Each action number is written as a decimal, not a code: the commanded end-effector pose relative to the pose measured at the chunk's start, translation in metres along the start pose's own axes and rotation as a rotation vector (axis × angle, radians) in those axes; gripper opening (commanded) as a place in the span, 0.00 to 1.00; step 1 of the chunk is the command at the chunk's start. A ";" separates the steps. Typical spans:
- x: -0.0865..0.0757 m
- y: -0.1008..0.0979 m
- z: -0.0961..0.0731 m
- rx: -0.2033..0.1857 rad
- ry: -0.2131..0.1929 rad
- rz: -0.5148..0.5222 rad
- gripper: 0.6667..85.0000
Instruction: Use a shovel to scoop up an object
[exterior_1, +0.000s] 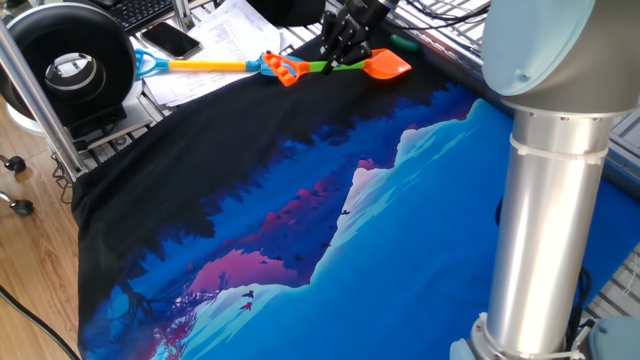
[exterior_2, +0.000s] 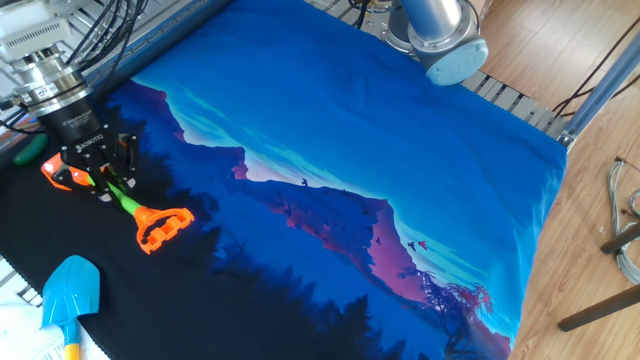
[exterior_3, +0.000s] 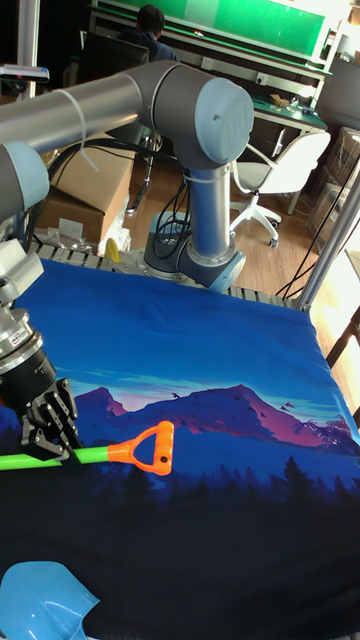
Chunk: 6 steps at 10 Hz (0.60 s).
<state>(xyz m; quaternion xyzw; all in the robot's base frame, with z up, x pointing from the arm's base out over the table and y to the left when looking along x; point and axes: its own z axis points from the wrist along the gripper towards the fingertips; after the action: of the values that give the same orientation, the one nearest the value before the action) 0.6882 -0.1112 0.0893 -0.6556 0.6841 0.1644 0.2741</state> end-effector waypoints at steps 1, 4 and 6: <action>0.014 0.004 -0.009 -0.018 0.002 -0.037 0.14; 0.022 0.007 -0.015 -0.026 -0.008 -0.057 0.14; 0.021 0.008 -0.019 -0.027 -0.009 -0.058 0.14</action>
<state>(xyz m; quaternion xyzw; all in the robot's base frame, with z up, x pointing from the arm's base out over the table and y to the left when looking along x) 0.6783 -0.1342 0.0857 -0.6767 0.6652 0.1673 0.2676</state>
